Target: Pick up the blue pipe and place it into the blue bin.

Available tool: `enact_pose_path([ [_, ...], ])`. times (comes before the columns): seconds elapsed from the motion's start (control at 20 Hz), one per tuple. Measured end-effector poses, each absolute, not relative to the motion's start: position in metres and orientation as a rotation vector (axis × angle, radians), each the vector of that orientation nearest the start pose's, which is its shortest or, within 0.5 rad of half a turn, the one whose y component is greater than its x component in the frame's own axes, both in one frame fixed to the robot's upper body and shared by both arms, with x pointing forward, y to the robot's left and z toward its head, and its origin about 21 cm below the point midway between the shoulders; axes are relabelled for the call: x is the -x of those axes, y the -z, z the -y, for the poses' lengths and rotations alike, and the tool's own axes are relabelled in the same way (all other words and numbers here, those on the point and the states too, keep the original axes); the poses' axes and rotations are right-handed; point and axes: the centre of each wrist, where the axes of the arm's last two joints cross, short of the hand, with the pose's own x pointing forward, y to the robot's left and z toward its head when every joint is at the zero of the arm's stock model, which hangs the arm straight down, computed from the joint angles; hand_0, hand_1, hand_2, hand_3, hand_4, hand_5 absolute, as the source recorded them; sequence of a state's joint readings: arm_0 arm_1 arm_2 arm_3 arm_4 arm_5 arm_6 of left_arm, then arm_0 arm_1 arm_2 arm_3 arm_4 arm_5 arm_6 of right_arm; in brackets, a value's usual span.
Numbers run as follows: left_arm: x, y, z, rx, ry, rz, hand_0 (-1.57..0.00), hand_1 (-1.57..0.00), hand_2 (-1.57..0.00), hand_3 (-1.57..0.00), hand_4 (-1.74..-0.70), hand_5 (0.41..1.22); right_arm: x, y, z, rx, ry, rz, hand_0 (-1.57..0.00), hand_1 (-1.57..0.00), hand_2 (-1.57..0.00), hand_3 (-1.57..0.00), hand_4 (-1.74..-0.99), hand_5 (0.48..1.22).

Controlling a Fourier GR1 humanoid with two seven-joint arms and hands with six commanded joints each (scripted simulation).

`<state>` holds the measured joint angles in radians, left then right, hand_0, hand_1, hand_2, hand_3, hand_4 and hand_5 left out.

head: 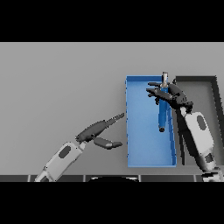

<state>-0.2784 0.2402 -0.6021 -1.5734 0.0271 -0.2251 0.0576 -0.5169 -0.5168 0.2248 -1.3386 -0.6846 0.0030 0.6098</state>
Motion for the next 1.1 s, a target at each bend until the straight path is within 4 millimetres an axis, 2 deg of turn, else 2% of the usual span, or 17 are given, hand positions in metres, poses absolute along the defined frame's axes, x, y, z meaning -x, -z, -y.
enact_pose_path([
  [0.05,-0.258,-0.042,-0.124,0.441,0.979,1.531,0.0,0.0,0.0,0.0,-0.89,0.455,-0.354,-0.107,0.259,-0.221,-0.244,1.037,-1.56,-1.46,-1.39,-1.12,-1.547,1.133],
  [0.1,-0.258,-0.041,-0.124,0.429,0.98,1.518,0.0,0.0,0.0,0.0,-0.89,0.453,-0.353,-0.099,0.257,-0.201,-0.235,0.982,-1.31,-1.17,-1.11,-0.9,-1.503,1.15],
  [0.2,-0.262,-0.042,-0.121,0.421,0.979,1.511,0.0,0.0,0.0,0.0,-0.89,0.453,-0.352,-0.09,0.255,-0.193,-0.221,0.881,-0.84,-0.75,-0.71,-0.57,-1.392,1.176],
  [0.3,-0.264,-0.043,-0.121,0.422,0.98,1.513,0.0,0.0,0.0,0.0,-0.89,0.453,-0.351,-0.084,0.254,-0.183,-0.217,0.813,-0.53,-0.48,-0.46,-0.37,-1.285,1.141],
  [0.4,-0.264,-0.042,-0.118,0.422,0.985,1.494,0.0,0.0,0.0,0.0,-0.89,0.452,-0.351,-0.084,0.25,-0.16,-0.316,0.778,-0.34,-0.31,-0.29,-0.23,-1.208,1.028],
  [0.5,-0.262,-0.041,-0.12,0.428,0.979,1.502,0.0,0.0,0.0,0.0,-0.89,0.453,-0.35,-0.084,0.248,-0.099,-0.401,0.772,-0.22,-0.19,-0.19,-0.15,-1.165,0.924],
  [0.6,-0.263,-0.043,-0.117,0.428,0.977,1.516,0.0,0.0,0.0,0.0,-0.9,0.45,-0.348,-0.079,0.246,-0.031,-0.487,0.766,-0.14,-0.12,-0.12,-0.1,-1.131,0.857],
  [0.7,-0.261,-0.042,-0.119,0.438,0.974,1.522,0.0,0.0,0.0,0.0,-0.9,0.453,-0.349,-0.073,0.246,0.009,-0.513,0.794,-0.09,-0.08,-0.08,-0.06,-1.126,0.794],
  [0.8,-0.259,-0.041,-0.12,0.443,0.979,1.51,0.0,0.0,0.0,0.0,-0.91,0.457,-0.352,-0.075,0.248,0.015,-0.515,0.817,-0.06,-0.05,-0.05,-0.04,-1.124,0.738],
  [0.95,-0.262,-0.042,-0.12,0.432,0.973,1.505,0.0,0.0,0.0,0.0,-0.91,0.46,-0.35,-0.071,0.243,0.035,-0.516,0.807,-0.03,-0.03,-0.02,-0.02,-1.12,0.702],
  [1.1,-0.262,-0.036,-0.123,0.434,0.971,1.498,0.0,0.0,0.0,0.0,-0.92,0.465,-0.352,-0.072,0.252,0.019,-0.498,0.828,-0.01,-0.01,-0.01,-0.01,-1.127,0.68],
])
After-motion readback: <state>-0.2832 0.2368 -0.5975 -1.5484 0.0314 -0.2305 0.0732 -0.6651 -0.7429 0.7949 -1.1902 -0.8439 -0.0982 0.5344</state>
